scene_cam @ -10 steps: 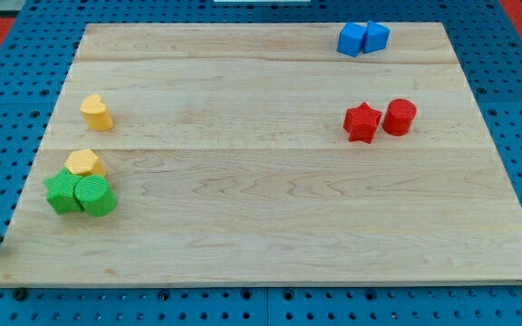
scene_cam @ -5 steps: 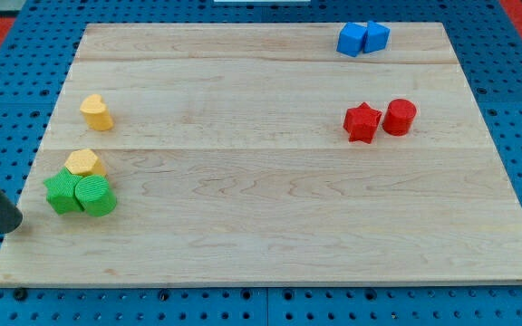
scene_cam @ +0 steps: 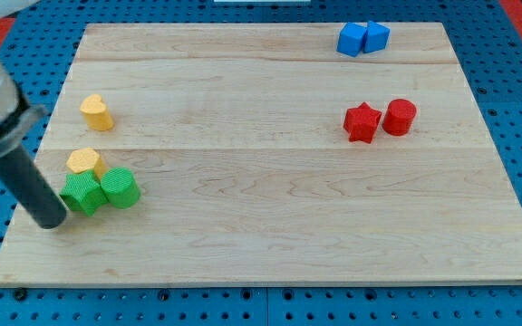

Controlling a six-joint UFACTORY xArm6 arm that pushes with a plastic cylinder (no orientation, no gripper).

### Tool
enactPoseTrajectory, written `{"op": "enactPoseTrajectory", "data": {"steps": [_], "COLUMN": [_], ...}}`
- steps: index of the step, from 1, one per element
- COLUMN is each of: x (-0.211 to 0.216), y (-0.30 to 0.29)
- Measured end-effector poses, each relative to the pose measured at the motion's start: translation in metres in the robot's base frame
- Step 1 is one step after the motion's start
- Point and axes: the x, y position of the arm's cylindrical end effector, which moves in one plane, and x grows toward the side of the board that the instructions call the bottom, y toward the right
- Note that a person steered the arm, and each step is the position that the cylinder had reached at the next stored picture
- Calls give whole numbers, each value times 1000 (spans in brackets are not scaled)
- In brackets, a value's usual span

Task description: Place the green blocks at the bottom right of the board

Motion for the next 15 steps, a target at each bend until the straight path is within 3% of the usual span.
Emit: {"op": "enactPoseTrajectory", "data": {"steps": [1,3,5,7,9,10,13,14,15], "x": [-14,-25,-54,-73,-119,-115,-20,-16,-28], "y": [-9,110,88,149,167,184,247,251,176]}}
